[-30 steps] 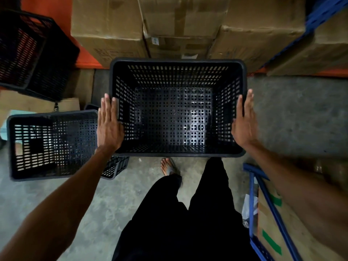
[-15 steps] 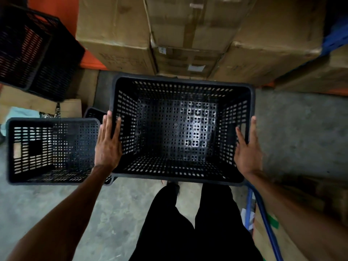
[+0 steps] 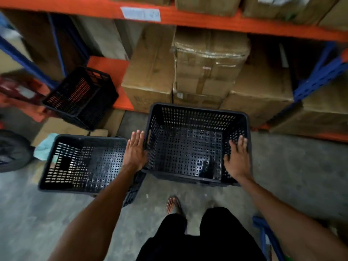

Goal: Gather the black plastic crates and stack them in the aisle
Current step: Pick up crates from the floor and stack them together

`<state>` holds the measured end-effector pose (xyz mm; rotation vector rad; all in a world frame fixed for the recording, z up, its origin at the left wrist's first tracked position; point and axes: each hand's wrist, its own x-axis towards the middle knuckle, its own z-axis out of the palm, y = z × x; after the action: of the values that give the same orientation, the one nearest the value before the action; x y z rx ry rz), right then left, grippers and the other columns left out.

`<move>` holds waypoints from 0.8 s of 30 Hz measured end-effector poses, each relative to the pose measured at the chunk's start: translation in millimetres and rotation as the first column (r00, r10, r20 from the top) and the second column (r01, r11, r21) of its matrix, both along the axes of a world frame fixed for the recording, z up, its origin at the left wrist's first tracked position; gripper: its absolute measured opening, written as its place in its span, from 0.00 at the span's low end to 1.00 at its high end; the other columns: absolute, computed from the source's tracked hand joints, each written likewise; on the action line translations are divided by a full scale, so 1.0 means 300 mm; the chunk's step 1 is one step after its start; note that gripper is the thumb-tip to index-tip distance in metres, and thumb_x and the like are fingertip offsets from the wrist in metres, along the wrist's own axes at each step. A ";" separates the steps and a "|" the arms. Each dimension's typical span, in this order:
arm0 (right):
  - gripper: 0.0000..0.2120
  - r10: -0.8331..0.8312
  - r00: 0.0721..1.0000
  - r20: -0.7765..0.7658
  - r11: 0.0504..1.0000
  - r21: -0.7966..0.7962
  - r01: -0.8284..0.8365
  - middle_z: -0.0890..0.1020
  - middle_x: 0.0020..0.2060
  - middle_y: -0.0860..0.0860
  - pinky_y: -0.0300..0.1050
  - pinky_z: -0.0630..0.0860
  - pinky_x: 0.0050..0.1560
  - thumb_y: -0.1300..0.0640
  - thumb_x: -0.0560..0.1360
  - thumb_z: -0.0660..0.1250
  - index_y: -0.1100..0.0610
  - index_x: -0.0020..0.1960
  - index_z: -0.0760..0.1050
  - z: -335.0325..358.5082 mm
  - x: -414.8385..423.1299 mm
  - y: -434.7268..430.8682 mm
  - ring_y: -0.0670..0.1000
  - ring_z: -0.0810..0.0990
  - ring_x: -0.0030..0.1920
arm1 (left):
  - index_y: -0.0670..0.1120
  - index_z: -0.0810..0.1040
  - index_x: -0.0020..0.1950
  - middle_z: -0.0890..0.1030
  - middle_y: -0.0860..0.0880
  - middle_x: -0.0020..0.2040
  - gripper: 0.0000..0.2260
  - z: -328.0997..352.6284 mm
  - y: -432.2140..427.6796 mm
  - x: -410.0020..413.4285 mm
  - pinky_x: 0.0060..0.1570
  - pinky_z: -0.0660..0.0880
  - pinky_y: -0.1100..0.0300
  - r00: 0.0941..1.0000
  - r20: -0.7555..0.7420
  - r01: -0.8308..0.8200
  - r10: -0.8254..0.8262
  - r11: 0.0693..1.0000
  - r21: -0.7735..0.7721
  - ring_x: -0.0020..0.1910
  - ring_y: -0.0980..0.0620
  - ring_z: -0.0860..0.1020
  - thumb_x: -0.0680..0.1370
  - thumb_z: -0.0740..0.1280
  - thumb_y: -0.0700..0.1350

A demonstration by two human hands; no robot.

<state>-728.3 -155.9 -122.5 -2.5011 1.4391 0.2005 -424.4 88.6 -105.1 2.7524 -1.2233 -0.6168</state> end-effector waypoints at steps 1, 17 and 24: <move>0.30 0.047 0.999 0.028 0.999 0.000 -0.047 0.44 0.80 0.60 0.55 0.59 0.76 0.52 0.78 0.61 0.56 0.78 0.58 0.027 0.040 0.056 0.60 0.42 0.80 | 0.42 0.48 0.81 0.47 0.44 0.82 0.34 0.034 0.054 -0.012 0.80 0.49 0.50 0.999 0.015 -0.048 0.049 0.999 -0.023 0.82 0.45 0.44 0.79 0.60 0.45; 0.31 0.453 0.569 0.686 0.749 0.052 -0.660 0.53 0.80 0.49 0.44 0.58 0.76 0.59 0.78 0.60 0.54 0.79 0.56 0.184 0.483 0.909 0.46 0.48 0.80 | 0.41 0.65 0.77 0.62 0.38 0.78 0.27 0.255 0.881 -0.149 0.78 0.57 0.53 0.718 0.026 -0.682 0.696 0.710 -0.174 0.79 0.41 0.59 0.77 0.63 0.42; 0.35 0.404 0.760 0.508 0.731 0.320 -0.603 0.57 0.79 0.53 0.46 0.64 0.73 0.57 0.78 0.63 0.56 0.80 0.51 0.025 0.613 1.127 0.54 0.62 0.78 | 0.43 0.73 0.72 0.73 0.42 0.72 0.25 0.158 1.059 0.049 0.72 0.67 0.56 0.726 -0.033 -0.682 0.687 0.712 -0.167 0.73 0.46 0.70 0.74 0.65 0.40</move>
<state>-544.3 182.3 -114.9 -2.2741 0.4234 0.0954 -409.8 406.4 -57.8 2.7649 -0.1536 -0.3559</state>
